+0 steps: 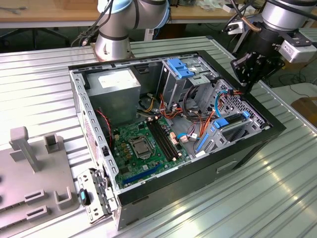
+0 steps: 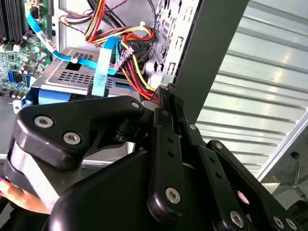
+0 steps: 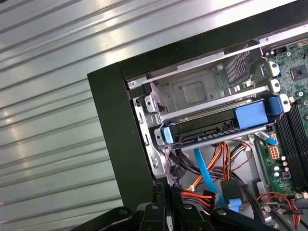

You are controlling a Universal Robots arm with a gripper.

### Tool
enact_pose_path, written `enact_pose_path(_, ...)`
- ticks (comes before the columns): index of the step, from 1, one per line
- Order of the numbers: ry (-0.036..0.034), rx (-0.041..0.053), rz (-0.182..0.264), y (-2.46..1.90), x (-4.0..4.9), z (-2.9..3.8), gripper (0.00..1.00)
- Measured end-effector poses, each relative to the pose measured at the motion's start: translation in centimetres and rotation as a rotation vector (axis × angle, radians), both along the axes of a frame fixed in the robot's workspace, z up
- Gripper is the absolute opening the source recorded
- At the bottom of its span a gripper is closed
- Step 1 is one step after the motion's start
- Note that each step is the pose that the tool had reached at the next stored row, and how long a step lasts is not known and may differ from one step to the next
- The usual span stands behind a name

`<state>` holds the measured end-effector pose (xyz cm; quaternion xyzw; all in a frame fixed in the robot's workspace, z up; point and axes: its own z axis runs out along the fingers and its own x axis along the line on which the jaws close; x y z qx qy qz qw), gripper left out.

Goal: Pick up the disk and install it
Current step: 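Insert the first disk wire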

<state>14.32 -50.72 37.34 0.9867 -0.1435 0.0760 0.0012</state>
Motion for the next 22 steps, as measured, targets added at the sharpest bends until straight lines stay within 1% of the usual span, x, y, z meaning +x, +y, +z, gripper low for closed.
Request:
enact_pose_path(1,0.0,-0.0001,-0.026,0.0,0.0,0.0,0.16)
enact_pose_path(2,0.0,0.0,-0.065,0.0,0.01,0.0,0.16)
enact_pose_path(5,0.0,-0.0001,-0.137,0.0,0.01,0.01,0.16)
enact_pose_path(10,0.0,-0.0001,-0.223,0.0,0.01,0.0,0.16)
enact_pose_path(11,0.0,-0.0001,-0.253,0.0,0.01,0.0,0.16)
enact_pose_path(12,0.0,-0.0001,-0.271,0.0,0.01,0.0,0.16)
enact_pose_path(15,0.0,-0.0002,-0.31,0.0,0.01,0.0,0.16)
enact_pose_path(16,0.0,-0.0001,-0.34,0.0,0.01,-0.01,0.16)
enact_pose_path(20,0.0,-0.0001,-0.408,0.0,0.01,-0.02,0.16)
enact_pose_path(21,0.0,-0.0001,-0.438,0.0,0.01,-0.04,0.16)
enact_pose_path(22,0.0,-0.0001,-0.456,0.0,0.01,-0.05,0.16)
